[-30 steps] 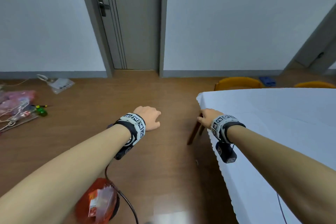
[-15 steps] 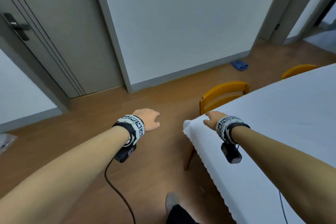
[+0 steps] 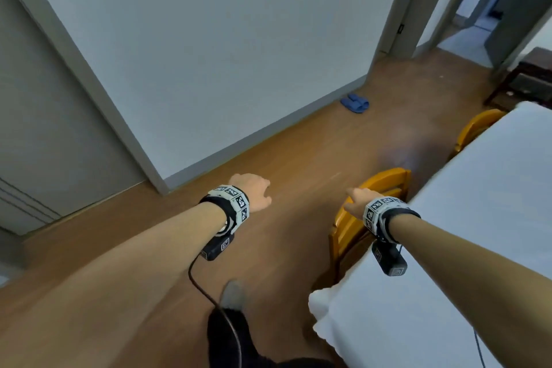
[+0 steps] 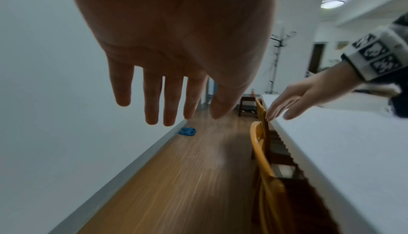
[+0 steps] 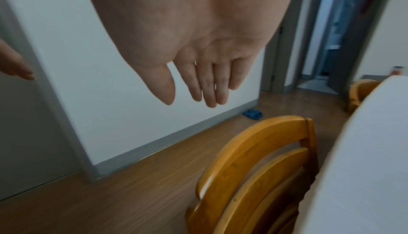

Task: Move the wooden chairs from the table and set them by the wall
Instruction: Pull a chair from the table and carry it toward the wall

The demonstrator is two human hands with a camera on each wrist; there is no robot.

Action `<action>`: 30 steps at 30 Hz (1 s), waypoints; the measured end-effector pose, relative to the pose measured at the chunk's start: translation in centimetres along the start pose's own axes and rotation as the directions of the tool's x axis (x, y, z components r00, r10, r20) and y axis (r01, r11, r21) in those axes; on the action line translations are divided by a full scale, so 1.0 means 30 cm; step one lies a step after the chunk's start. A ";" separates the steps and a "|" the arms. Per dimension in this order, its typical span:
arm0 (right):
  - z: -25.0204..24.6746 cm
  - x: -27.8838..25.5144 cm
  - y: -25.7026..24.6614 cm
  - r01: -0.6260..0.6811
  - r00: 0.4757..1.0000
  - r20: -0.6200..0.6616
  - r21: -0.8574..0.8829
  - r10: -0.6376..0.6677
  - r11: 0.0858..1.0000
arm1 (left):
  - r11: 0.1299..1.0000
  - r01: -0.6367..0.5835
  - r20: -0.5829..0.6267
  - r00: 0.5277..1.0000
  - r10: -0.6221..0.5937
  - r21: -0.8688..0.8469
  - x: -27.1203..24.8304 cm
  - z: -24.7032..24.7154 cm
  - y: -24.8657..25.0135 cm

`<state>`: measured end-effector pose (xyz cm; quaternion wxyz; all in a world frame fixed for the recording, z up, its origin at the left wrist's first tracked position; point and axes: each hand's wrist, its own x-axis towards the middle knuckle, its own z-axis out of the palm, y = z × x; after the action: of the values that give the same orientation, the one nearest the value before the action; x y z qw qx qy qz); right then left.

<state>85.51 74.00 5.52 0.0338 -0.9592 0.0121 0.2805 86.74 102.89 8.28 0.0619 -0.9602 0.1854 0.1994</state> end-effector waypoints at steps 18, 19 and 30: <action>-0.015 0.258 0.253 -0.649 0.722 0.236 0.554 0.650 0.521 | 0.579 -0.778 0.194 0.624 0.757 0.243 1.143 -0.367 0.426; 0.001 0.276 0.283 -0.658 0.705 0.245 0.577 0.666 0.484 | 0.541 -0.800 0.207 0.593 0.778 0.258 1.179 -0.367 0.479; 0.113 0.382 0.278 -0.689 0.558 0.402 0.712 0.725 0.135 | 0.014 -0.936 0.479 0.193 0.856 0.352 1.379 -0.252 0.814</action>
<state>92.99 65.89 -3.99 0.3351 -0.7067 0.5893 0.2025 115.40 65.18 -2.70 0.2240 -0.5317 0.7953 0.1862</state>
